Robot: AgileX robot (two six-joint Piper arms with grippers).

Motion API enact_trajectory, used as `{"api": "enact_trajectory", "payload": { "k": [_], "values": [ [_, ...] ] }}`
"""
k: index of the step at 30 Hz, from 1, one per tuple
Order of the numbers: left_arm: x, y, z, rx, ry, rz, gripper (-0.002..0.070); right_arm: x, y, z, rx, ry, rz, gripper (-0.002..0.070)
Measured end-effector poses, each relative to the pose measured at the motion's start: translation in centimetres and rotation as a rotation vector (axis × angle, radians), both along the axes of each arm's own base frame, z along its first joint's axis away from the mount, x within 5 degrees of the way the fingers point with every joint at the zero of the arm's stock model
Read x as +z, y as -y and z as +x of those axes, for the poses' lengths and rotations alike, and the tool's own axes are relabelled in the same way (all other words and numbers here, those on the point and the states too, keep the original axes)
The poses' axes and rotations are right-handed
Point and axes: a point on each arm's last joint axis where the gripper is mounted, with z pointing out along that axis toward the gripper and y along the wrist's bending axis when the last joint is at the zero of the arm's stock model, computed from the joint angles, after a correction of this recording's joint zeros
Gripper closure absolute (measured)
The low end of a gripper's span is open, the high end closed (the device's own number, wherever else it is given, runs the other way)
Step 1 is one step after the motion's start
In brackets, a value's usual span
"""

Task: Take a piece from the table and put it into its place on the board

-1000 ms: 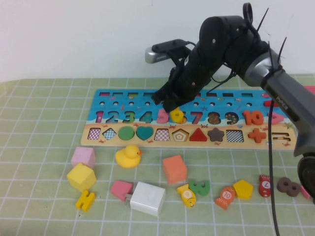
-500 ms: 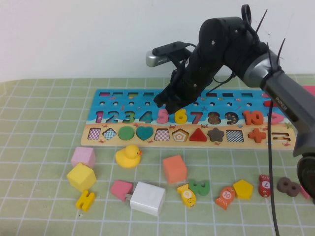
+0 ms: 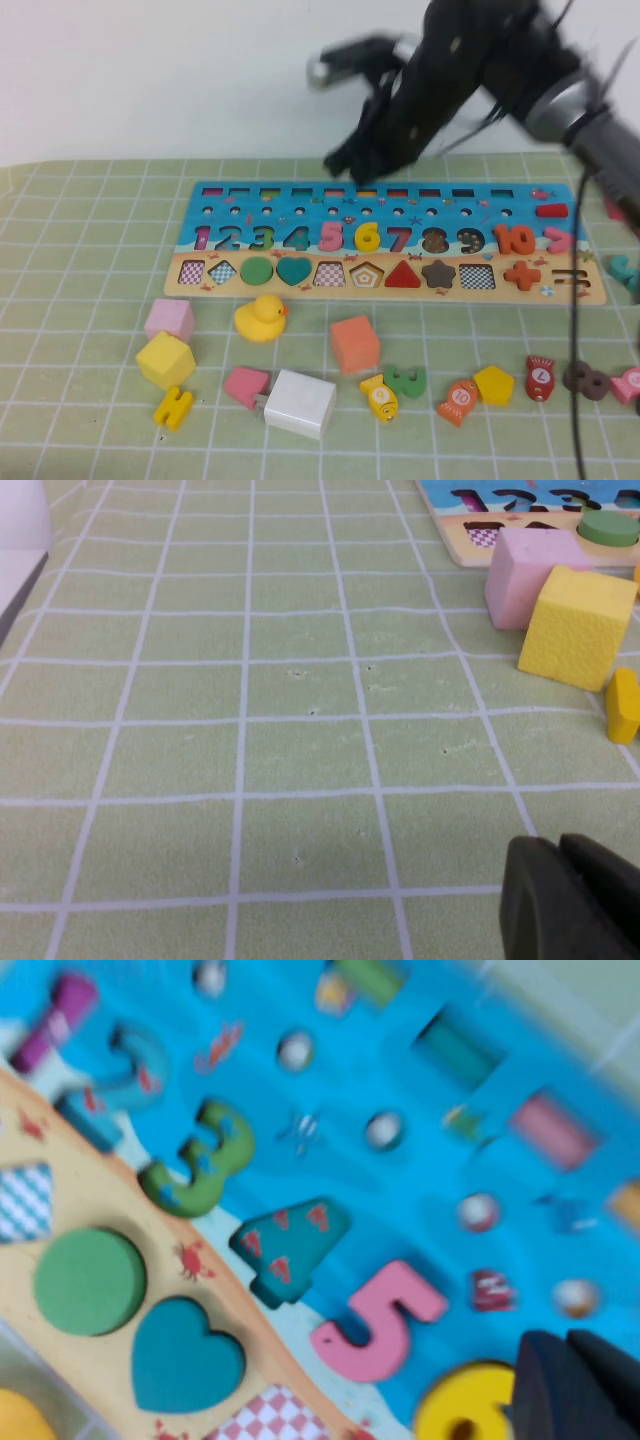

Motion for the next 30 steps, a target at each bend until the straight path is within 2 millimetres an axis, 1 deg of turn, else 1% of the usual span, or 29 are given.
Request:
{"api": "enact_trajectory", "payload": {
  "k": [1, 3, 6, 7, 9, 11, 12, 14, 16, 18, 20, 23, 25, 28, 30],
  "values": [
    [0.0, 0.0, 0.0, 0.000, 0.000, 0.000, 0.0677, 1.2, 0.3, -0.3, -0.008, 0.024, 0.003, 0.0676],
    [0.0, 0.0, 0.0, 0.000, 0.000, 0.000, 0.0677, 4.5, 1.1, -1.3, -0.023, 0.087, 0.023, 0.0676],
    [0.0, 0.0, 0.0, 0.000, 0.000, 0.000, 0.0677, 9.8, 2.6, -3.5, -0.055, 0.187, 0.063, 0.0676],
    [0.0, 0.0, 0.0, 0.000, 0.000, 0.000, 0.0677, 11.2, 3.0, -4.1, -0.061, 0.212, 0.076, 0.0676],
    [0.0, 0.0, 0.0, 0.000, 0.000, 0.000, 0.0677, 14.6, 4.1, -6.0, -0.072, 0.275, 0.115, 0.0676],
    [0.0, 0.0, 0.0, 0.000, 0.000, 0.000, 0.0677, 17.4, 5.1, -7.8, -0.084, 0.327, 0.151, 0.0676],
    [0.0, 0.0, 0.0, 0.000, 0.000, 0.000, 0.0677, 20.2, 6.4, -9.9, -0.092, 0.385, 0.182, 0.0676],
    [0.0, 0.0, 0.0, 0.000, 0.000, 0.000, 0.0677, 22.6, 7.7, -12.1, -0.098, 0.432, 0.210, 0.0676],
    [0.0, 0.0, 0.0, 0.000, 0.000, 0.000, 0.0677, 24.2, 8.8, -13.9, -0.105, 0.465, 0.218, 0.0676],
    [0.0, 0.0, 0.0, 0.000, 0.000, 0.000, 0.0677, 25.1, 9.8, -15.4, -0.114, 0.480, 0.211, 0.0676],
    [0.0, 0.0, 0.0, 0.000, 0.000, 0.000, 0.0677, 25.3, 10.8, -16.8, -0.125, 0.478, 0.185, 0.0676],
    [0.0, 0.0, 0.0, 0.000, 0.000, 0.000, 0.0677, 24.5, 12.1, -18.4, -0.143, 0.449, 0.116, 0.0676],
    [0.0, 0.0, 0.0, 0.000, 0.000, 0.000, 0.0677, 24.3, 13.3, -20.1, -0.152, 0.445, 0.087, 0.0676],
    [0.0, 0.0, 0.0, 0.000, 0.000, 0.000, 0.0677, 22.4, 14.7, -22.1, -0.159, 0.394, 0.020, 0.0676],
    [0.0, 0.0, 0.0, 0.000, 0.000, 0.000, 0.0677, 20.6, 15.5, -23.3, -0.156, 0.342, -0.022, 0.0676]
  ]
}}
